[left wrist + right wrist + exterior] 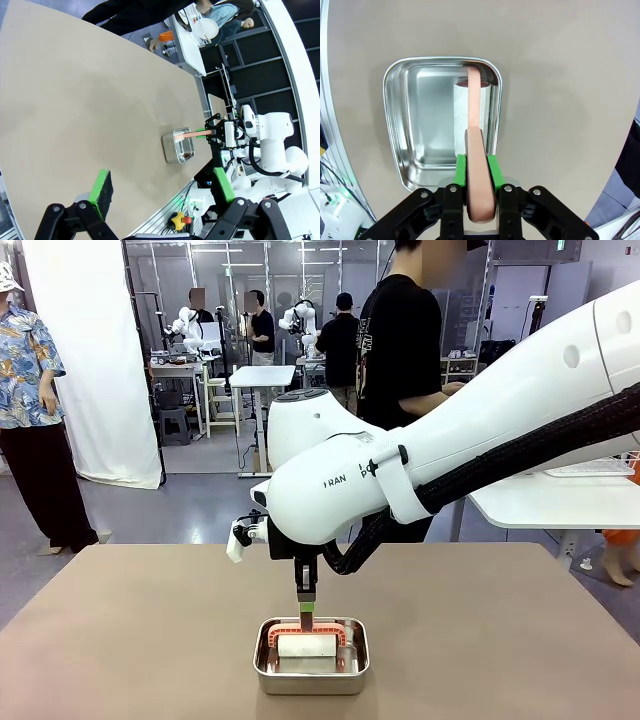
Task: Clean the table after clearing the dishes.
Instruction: When the right (or left) Handle tray is removed, use the right hand (or left hand) to clean the right (or left) side of the table with the Lint Roller.
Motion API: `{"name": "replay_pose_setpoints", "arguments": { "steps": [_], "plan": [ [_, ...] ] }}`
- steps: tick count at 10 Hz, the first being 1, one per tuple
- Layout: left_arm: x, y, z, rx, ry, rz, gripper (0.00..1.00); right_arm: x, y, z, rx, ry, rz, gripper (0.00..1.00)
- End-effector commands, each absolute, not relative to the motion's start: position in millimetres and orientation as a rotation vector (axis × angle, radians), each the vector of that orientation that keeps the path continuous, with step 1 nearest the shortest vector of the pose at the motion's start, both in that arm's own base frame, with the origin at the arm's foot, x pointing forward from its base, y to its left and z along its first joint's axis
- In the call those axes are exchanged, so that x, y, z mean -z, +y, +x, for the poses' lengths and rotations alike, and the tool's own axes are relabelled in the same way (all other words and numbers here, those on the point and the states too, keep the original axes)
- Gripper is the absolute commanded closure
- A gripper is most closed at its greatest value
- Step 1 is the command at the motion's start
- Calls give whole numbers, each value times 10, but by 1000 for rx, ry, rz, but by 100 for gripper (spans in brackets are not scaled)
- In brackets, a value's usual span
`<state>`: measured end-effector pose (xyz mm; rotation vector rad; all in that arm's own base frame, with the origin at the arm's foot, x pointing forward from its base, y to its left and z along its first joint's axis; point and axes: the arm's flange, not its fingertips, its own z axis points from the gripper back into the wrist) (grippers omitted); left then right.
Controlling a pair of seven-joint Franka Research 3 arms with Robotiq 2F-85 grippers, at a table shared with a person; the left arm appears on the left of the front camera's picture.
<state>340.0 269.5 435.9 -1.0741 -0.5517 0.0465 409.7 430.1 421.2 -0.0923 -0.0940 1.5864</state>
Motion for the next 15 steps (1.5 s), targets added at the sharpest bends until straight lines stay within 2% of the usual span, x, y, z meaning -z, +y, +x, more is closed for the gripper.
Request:
{"name": "replay_pose_setpoints", "arguments": {
  "steps": [1, 2, 3, 4, 8, 10, 12, 15],
  "plan": [
    [-4360, 2701, 3365, -41, -565, -1079, 0, -4213, 4304, 4095, -1590, -95, -94, 100],
    [-4360, 2701, 3365, -41, -565, -1079, 0, -4213, 4304, 4095, -1590, -95, -94, 100],
    [-4360, 2701, 3365, -41, -565, -1079, 0, -4212, 4301, 4097, -1586, -94, -92, 79],
    [-4360, 2701, 3365, -41, -565, -1079, 0, -4470, 4282, 4117, -1569, -66, -109, 79],
    [-4360, 2701, 3365, -41, -565, -1079, 0, -5234, 4247, 4006, -1432, -21, 4, 79],
    [-4360, 2701, 3365, -41, -565, -1079, 0, -5446, 4020, 4195, -1175, -120, 12, 79],
    [-4360, 2701, 3365, -41, -565, -1079, 0, -5555, 3448, 4428, -824, -186, 137, 79],
    [-4360, 2701, 3365, -41, -565, -1079, 0, -5452, 1908, 4547, -335, -258, 153, 79]
  ]
}}
